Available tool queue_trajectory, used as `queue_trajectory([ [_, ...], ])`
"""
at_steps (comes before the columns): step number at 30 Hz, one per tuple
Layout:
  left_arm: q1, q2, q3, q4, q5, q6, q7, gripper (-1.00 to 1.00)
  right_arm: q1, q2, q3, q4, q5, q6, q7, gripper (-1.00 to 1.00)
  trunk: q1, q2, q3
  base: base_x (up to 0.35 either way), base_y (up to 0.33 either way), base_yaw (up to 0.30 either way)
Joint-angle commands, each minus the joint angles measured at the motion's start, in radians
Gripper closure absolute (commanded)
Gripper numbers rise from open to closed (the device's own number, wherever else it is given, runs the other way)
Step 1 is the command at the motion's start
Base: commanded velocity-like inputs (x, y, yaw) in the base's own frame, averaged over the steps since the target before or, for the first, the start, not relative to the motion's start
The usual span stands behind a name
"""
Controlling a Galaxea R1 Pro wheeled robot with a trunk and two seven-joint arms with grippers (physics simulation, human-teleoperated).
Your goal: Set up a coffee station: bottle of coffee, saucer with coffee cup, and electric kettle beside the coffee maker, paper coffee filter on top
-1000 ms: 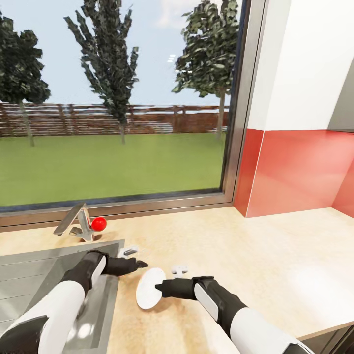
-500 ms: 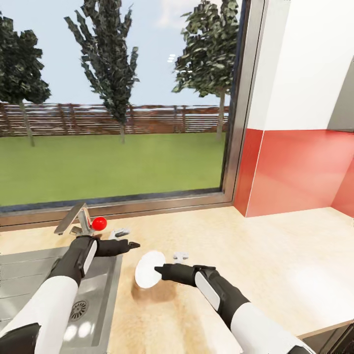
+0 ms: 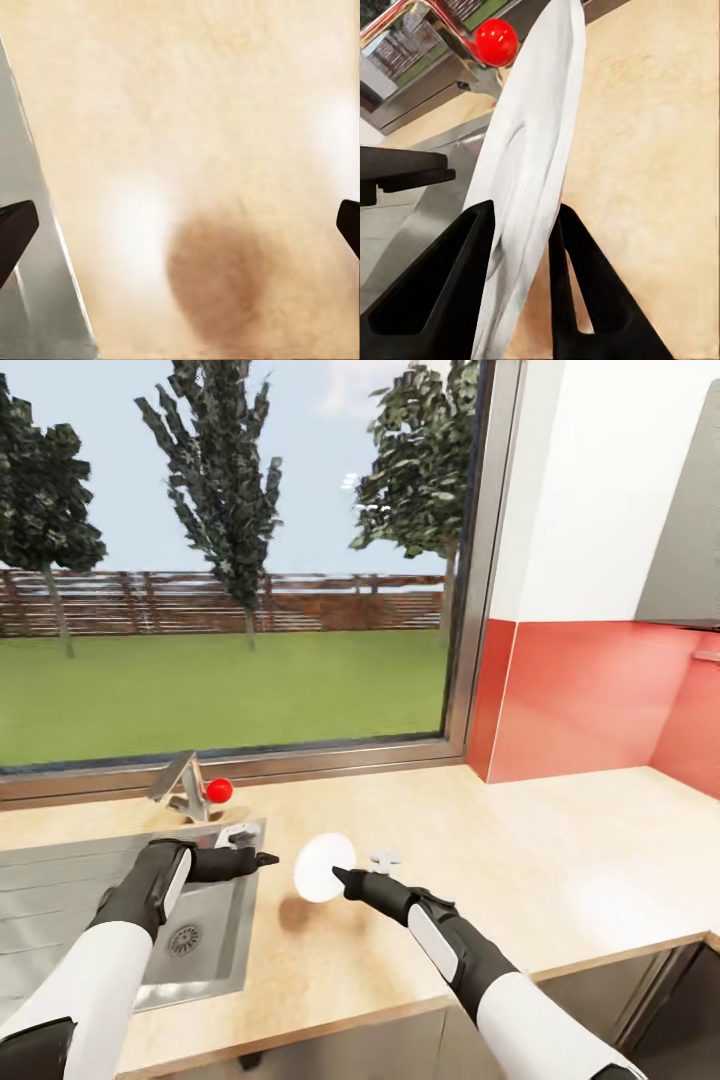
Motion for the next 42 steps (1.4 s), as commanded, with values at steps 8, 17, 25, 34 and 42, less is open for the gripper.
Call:
queue_trajectory([
  [8, 0.0, -0.002, 0.0, -0.001, -0.01, 0.002, -0.009, -1.0, 0.0, -0.019, 0.001, 0.0, -0.012, 0.005, 0.001, 1.0, 0.0, -0.001, -0.001, -0.337, 0.0, 0.0],
  [17, 0.0, -0.007, -0.004, -0.001, -0.01, -0.001, -0.009, -1.0, 0.0, -0.025, 0.0, -0.001, -0.013, 0.004, 0.001, 1.0, 0.0, -0.001, -0.001, -0.337, 0.0, 0.165],
  [25, 0.046, -0.005, 0.003, -0.001, -0.008, -0.01, -0.016, -1.0, 0.0, -0.03, 0.0, -0.001, -0.014, 0.004, 0.001, 1.0, 0.0, -0.001, -0.001, -0.337, 0.0, 0.273],
  [34, 0.067, -0.005, 0.002, -0.002, -0.007, -0.024, -0.031, -1.0, 0.0, -0.031, 0.0, 0.0, -0.014, 0.004, 0.001, 1.0, 0.0, -0.001, 0.0, -0.34, 0.0, 0.248],
  [42, 0.091, -0.004, 0.005, 0.01, -0.014, -0.04, -0.029, -1.0, 0.0, -0.031, 0.0, 0.0, -0.014, 0.005, 0.001, 1.0, 0.0, -0.001, 0.0, -0.213, 0.0, 0.016],
])
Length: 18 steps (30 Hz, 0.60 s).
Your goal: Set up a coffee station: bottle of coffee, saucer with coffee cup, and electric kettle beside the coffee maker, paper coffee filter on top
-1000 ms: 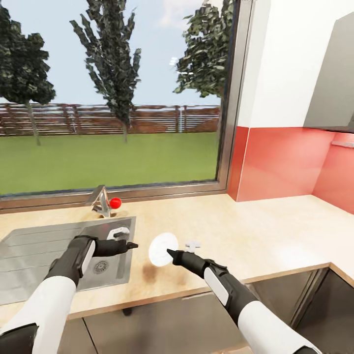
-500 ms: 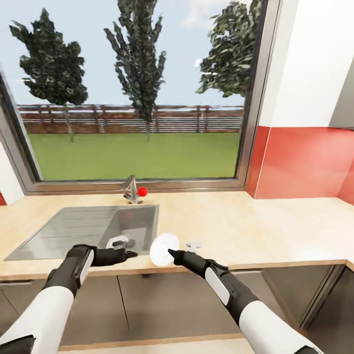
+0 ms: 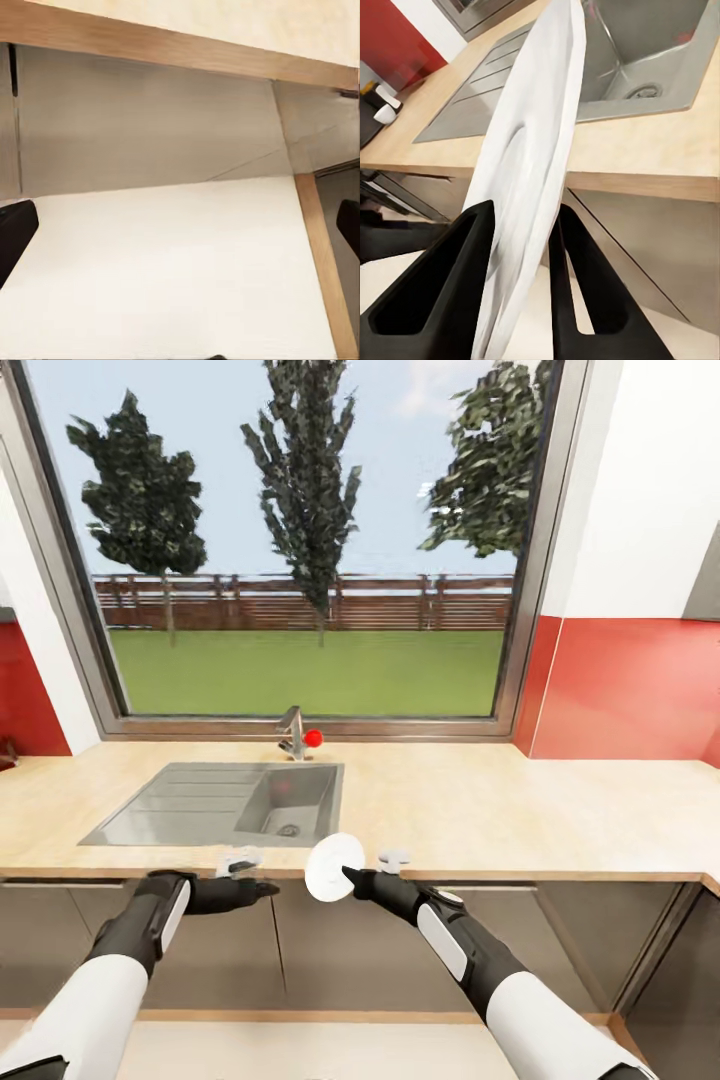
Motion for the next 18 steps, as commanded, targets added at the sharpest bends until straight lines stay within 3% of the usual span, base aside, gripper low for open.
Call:
queue_trajectory([
  [1, 0.023, 0.0, 0.006, 0.0, -0.01, -0.014, -0.008, -1.0, 0.0, 0.0, 0.001, 0.0, -0.011, 0.006, 0.0, 1.0, 0.0, -0.001, 0.0, -0.028, 0.0, 0.001],
  [2, 0.037, 0.001, 0.006, 0.0, -0.011, -0.025, -0.008, -1.0, 0.0, 0.0, 0.001, 0.0, -0.011, 0.006, 0.0, 1.0, 0.0, -0.001, 0.0, -0.022, 0.0, 0.001],
  [4, 0.139, 0.008, 0.008, 0.001, -0.015, -0.118, -0.001, -1.0, 0.0, 0.0, 0.001, -0.001, -0.011, 0.006, 0.0, 1.0, 0.0, -0.001, 0.0, -0.009, 0.0, 0.0],
  [5, 0.237, 0.025, 0.008, 0.002, -0.016, -0.165, 0.012, -1.0, 0.0, 0.0, 0.002, -0.01, -0.011, 0.006, 0.001, 1.0, 0.0, -0.001, 0.0, -0.002, 0.0, 0.0],
  [8, 0.389, 0.064, 0.011, 0.003, -0.014, -0.218, 0.055, -1.0, 0.0, 0.001, 0.007, -0.055, -0.009, 0.007, 0.001, 1.0, 0.0, -0.001, 0.0, -0.001, 0.0, 0.0],
  [11, 0.498, 0.077, 0.013, 0.005, -0.014, -0.237, 0.107, -1.0, 0.0, 0.001, 0.009, -0.075, -0.007, 0.008, 0.0, 1.0, 0.0, -0.001, 0.0, 0.0, 0.0, 0.0],
  [13, 0.562, 0.078, 0.011, 0.032, -0.016, -0.243, 0.23, -1.0, 0.0, 0.001, 0.011, -0.079, -0.005, 0.009, 0.0, 1.0, 0.0, -0.001, 0.0, 0.0, 0.0, 0.0],
  [17, 0.58, 0.073, 0.005, 0.108, -0.017, -0.246, 0.419, -1.0, 0.0, 0.001, 0.013, -0.08, -0.005, 0.009, 0.0, 1.0, 0.0, -0.001, 0.0, 0.0, 0.0, 0.0],
  [18, 0.582, 0.069, 0.0, 0.147, -0.017, -0.246, 0.504, -1.0, 0.0, 0.001, 0.015, -0.081, -0.005, 0.01, 0.0, 1.0, 0.0, -0.001, 0.0, 0.0, 0.0, 0.0],
])
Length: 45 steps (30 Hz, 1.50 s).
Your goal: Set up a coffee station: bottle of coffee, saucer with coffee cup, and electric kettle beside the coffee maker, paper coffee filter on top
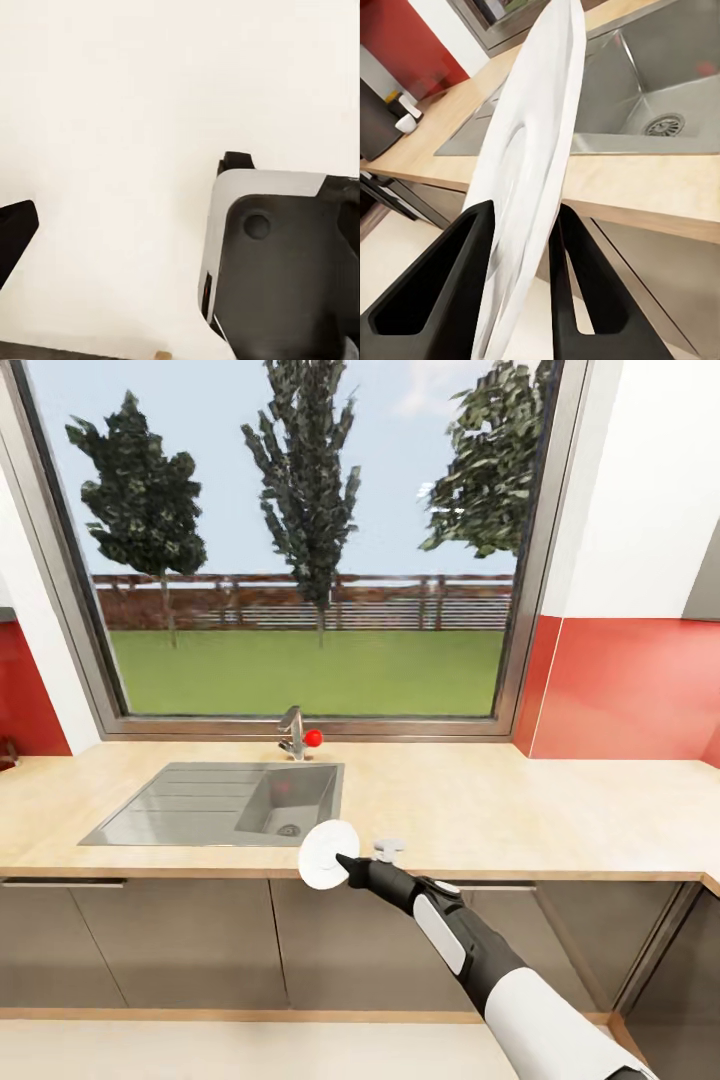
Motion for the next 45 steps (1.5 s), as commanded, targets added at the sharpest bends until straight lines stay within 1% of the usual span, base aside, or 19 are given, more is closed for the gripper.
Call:
queue_trajectory([
  [1, 0.0, -0.002, 0.005, 0.015, -0.009, 0.004, 0.033, -1.0, 0.0, 0.0, 0.001, -0.001, -0.011, 0.007, 0.0, 1.0, 0.0, -0.001, 0.0, 0.0, 0.0, 0.0],
  [2, 0.0, -0.004, 0.005, 0.029, -0.009, 0.003, 0.082, -1.0, 0.0, 0.0, 0.002, -0.004, -0.01, 0.007, 0.0, 1.0, 0.0, -0.001, 0.0, 0.0, 0.0, 0.0],
  [3, 0.0, -0.005, 0.006, 0.035, -0.009, 0.002, 0.109, -1.0, 0.0, 0.0, 0.002, -0.005, -0.01, 0.008, 0.0, 1.0, 0.0, -0.001, 0.0, 0.0, 0.0, 0.0],
  [4, 0.0, -0.007, 0.009, 0.043, -0.008, 0.001, 0.169, -1.0, 0.0, 0.001, 0.001, -0.007, -0.009, 0.012, -0.001, 1.0, 0.0, -0.001, 0.0, 0.0, 0.0, 0.0],
  [7, 0.0, -0.008, 0.01, 0.044, -0.009, 0.0, 0.198, -1.0, 0.0, 0.001, 0.001, -0.006, -0.009, 0.011, -0.001, 1.0, 0.0, -0.001, 0.0, 0.014, 0.037, 0.0],
  [12, 0.0, -0.008, 0.018, 0.044, -0.008, -0.001, 0.213, -1.0, 0.0, 0.001, 0.001, -0.005, -0.009, 0.009, -0.001, 1.0, 0.0, -0.001, 0.0, 0.083, 0.26, 0.019],
  [14, 0.0, -0.008, 0.019, 0.044, -0.006, -0.001, 0.243, -1.0, 0.0, 0.001, 0.001, -0.005, -0.009, 0.009, -0.001, 1.0, 0.0, -0.001, 0.0, 0.086, 0.295, 0.194],
  [18, 0.0, -0.007, 0.022, 0.044, -0.002, -0.001, 0.273, -1.0, 0.0, 0.001, 0.001, -0.006, -0.009, 0.009, -0.001, 1.0, 0.0, -0.001, 0.001, 0.04, 0.3, 0.251],
  [32, 0.0, -0.008, 0.024, 0.044, -0.001, -0.001, 0.283, -1.0, 0.0, 0.001, 0.001, -0.006, -0.009, 0.009, -0.001, 1.0, 0.0, -0.001, 0.007, 0.002, 0.315, 0.273],
  [43, 0.0, -0.008, 0.022, 0.043, -0.001, -0.001, 0.285, -1.0, 0.0, -0.001, 0.001, -0.006, -0.006, 0.007, 0.002, 1.0, 0.0, -0.001, 0.008, 0.077, 0.336, 0.039],
  [45, 0.0, -0.008, 0.022, 0.043, 0.001, -0.001, 0.285, -1.0, 0.0, -0.002, 0.002, -0.004, -0.005, 0.007, 0.011, 1.0, 0.0, -0.001, 0.008, 0.165, 0.32, 0.0],
])
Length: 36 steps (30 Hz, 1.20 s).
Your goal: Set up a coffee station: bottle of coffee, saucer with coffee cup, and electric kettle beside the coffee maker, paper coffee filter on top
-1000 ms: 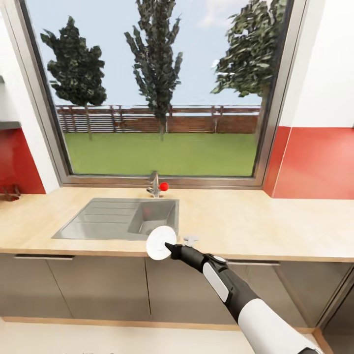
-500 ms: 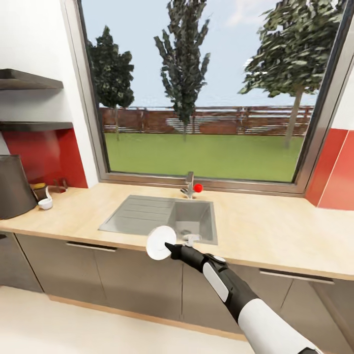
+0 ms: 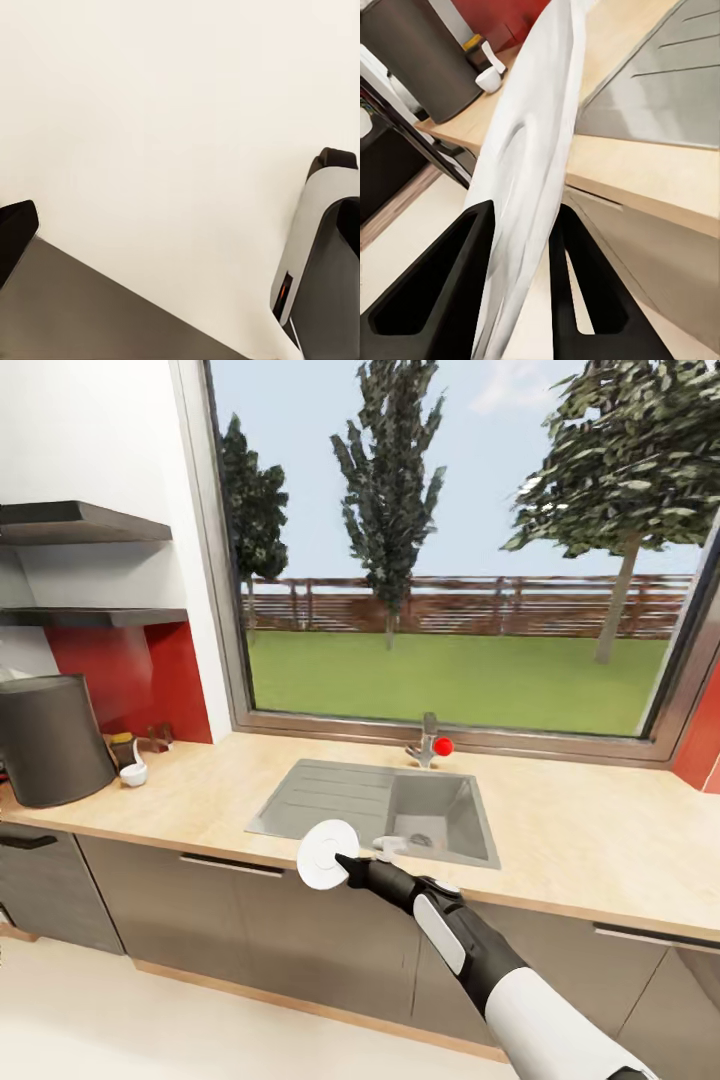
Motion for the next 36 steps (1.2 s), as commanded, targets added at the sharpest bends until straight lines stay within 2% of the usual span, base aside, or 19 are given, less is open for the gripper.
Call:
queue_trajectory([
  [1, 0.0, -0.001, 0.004, -0.001, -0.01, 0.004, -0.003, -1.0, 0.0, 0.0, 0.0, 0.0, -0.011, 0.007, 0.001, 1.0, 0.001, -0.001, 0.0, 0.175, 0.314, 0.0],
  [12, 0.0, -0.001, 0.005, -0.001, -0.008, 0.004, -0.003, -1.0, 0.0, 0.0, -0.001, 0.001, -0.011, 0.008, 0.003, 1.0, 0.001, -0.001, 0.0, 0.17, 0.313, 0.0],
  [36, 0.0, -0.001, 0.005, -0.003, -0.008, 0.004, -0.003, -1.0, 0.0, 0.0, 0.001, 0.0, -0.011, 0.007, 0.005, 1.0, 0.001, -0.001, 0.0, 0.087, 0.332, 0.0],
])
